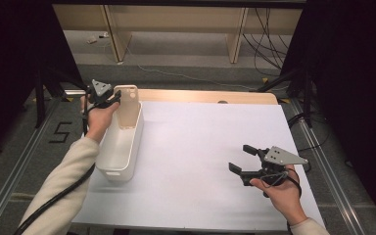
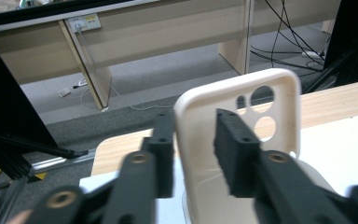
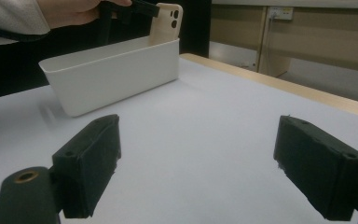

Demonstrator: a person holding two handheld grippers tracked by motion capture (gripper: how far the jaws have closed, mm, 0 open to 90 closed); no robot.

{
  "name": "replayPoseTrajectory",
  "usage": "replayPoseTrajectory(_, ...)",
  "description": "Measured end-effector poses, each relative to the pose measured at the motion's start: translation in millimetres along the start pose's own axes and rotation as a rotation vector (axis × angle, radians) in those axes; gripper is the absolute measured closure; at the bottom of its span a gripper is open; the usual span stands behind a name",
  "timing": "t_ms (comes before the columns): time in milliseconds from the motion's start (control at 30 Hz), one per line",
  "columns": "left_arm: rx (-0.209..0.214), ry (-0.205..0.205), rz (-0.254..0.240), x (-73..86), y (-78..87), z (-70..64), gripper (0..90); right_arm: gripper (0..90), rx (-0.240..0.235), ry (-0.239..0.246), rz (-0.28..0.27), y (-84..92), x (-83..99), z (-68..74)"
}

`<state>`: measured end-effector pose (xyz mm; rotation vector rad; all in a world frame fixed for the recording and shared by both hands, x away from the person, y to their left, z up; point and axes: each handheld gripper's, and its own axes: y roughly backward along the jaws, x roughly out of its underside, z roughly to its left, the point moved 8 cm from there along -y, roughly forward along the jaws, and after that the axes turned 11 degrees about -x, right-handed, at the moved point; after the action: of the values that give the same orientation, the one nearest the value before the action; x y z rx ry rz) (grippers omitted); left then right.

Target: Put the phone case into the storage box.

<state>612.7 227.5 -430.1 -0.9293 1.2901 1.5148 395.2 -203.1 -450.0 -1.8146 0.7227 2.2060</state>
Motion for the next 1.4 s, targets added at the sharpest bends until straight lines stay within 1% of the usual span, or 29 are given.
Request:
replayPoseTrajectory(33,-0.004,0.001,-0.001,-0.5,0.1,-0.3,61.7,15.9,0.001,-0.001,0.001,0.0,0.2,-0.2)
replayPoseTrajectory(100,0.002,-0.005,-0.004,-1.3,0.0,-1.4,59.3,15.9,-0.005,-0.004,-0.007,-1.0,0.1,0.4)
replayPoseTrajectory(133,-0.005,-0.003,-0.004,-1.6,0.0,-1.5,58.5,15.9,-0.002,-0.004,0.025,1.1,1.6,0.4)
replayPoseTrajectory(167,-0.005,-0.004,-0.004,-1.8,-0.1,-1.6,57.8,15.9,-0.005,-0.001,0.004,-0.3,0.3,0.4)
replayPoseTrajectory(200,-0.006,-0.004,-0.003,-2.0,-0.1,-1.7,57.1,15.9,-0.002,-0.001,0.009,0.1,0.6,0.2)
replayPoseTrajectory(233,-0.006,-0.003,-0.004,-2.3,-0.1,-1.8,56.9,15.9,-0.002,-0.004,0.024,1.0,1.4,0.4)
replayPoseTrajectory(300,0.001,-0.003,-0.006,-2.6,-0.2,-2.7,56.7,15.9,-0.005,-0.002,0.004,-0.2,0.4,0.2)
replayPoseTrajectory(333,0.000,-0.005,-0.006,-2.8,0.0,-2.8,56.8,15.9,-0.007,-0.006,0.016,0.5,1.1,0.4)
replayPoseTrajectory(367,0.000,-0.007,-0.007,-2.9,0.1,-2.9,57.2,15.9,-0.006,-0.005,0.012,0.4,0.9,0.2)
replayPoseTrajectory(400,0.004,-0.005,-0.010,-3.1,0.1,-3.2,58.9,15.9,0.003,-0.003,0.026,1.3,1.5,-0.1)
replayPoseTrajectory(467,-0.003,-0.003,-0.010,-3.2,0.7,-3.1,59.2,15.9,-0.006,-0.004,-0.004,-1.1,0.2,0.6)
replayPoseTrajectory(533,0.000,0.005,-0.017,-5.0,1.8,-2.3,59.5,15.9,-0.006,-0.005,-0.007,-1.5,0.1,0.6)
replayPoseTrajectory(567,-0.002,0.009,-0.020,-5.7,2.6,-1.5,60.5,15.9,-0.006,-0.004,-0.008,-1.4,-0.1,0.4)
replayPoseTrajectory(600,-0.014,0.018,-0.025,-7.4,4.1,1.2,61.8,15.9,-0.007,-0.004,0.014,0.5,0.8,0.3)
replayPoseTrajectory(633,-0.016,0.022,-0.029,-8.5,5.2,3.0,65.3,15.9,0.002,-0.003,0.000,-0.1,-0.1,-0.1)
replayPoseTrajectory(700,-0.045,0.035,-0.033,-10.9,8.1,10.0,76.8,15.9,0.004,0.008,0.005,1.0,-0.2,-1.2)
replayPoseTrajectory(733,-0.064,0.042,-0.028,-11.4,9.3,14.1,82.6,15.9,0.002,0.000,0.009,1.2,0.2,-0.6)
replayPoseTrajectory(767,-0.072,0.057,-0.022,-11.7,9.8,17.0,87.1,15.9,0.004,0.007,0.006,1.1,-0.3,-1.1)
replayPoseTrajectory(800,-0.077,0.056,-0.010,-11.0,9.6,19.7,89.7,15.9,0.002,-0.002,0.009,1.0,0.0,-0.2)
replayPoseTrajectory(833,-0.081,0.050,0.001,-9.9,8.7,21.7,89.7,15.9,0.000,-0.005,0.029,2.0,0.9,0.4)
replayPoseTrajectory(867,-0.082,0.045,0.011,-8.8,7.5,23.7,89.8,15.9,-0.004,0.000,0.002,-0.1,-0.4,0.5)
replayPoseTrajectory(1000,-0.072,0.040,0.039,-3.4,1.6,24.1,89.9,15.9,-0.001,-0.001,0.009,0.2,0.3,0.0)
replayPoseTrajectory(1033,-0.075,0.037,0.048,-1.7,0.0,24.0,89.9,15.9,0.004,-0.005,0.028,1.8,1.1,-0.3)
replayPoseTrajectory(1067,-0.075,0.034,0.054,-0.3,-1.6,23.8,89.9,15.9,0.002,-0.005,0.029,2.1,1.1,-0.2)
replayPoseTrajectory(1100,-0.072,0.032,0.060,0.7,-2.8,23.5,89.8,15.9,0.002,-0.001,0.006,0.9,-0.2,-0.3)
replayPoseTrajectory(1167,-0.062,0.029,0.066,2.5,-5.7,21.5,89.8,15.9,-0.001,0.002,0.009,1.1,0.1,0.0)
replayPoseTrajectory(1200,-0.063,0.018,0.072,3.7,-6.6,21.2,89.8,15.9,-0.001,0.003,0.010,1.1,0.2,-0.2)
replayPoseTrajectory(1300,-0.059,0.003,0.083,6.7,-9.8,19.5,89.8,15.9,0.004,0.004,0.007,1.3,-0.1,-1.0)
replayPoseTrajectory(1400,-0.054,-0.001,0.087,8.4,-11.8,17.7,89.8,15.9,0.011,0.002,-0.003,1.3,-0.8,-1.2)
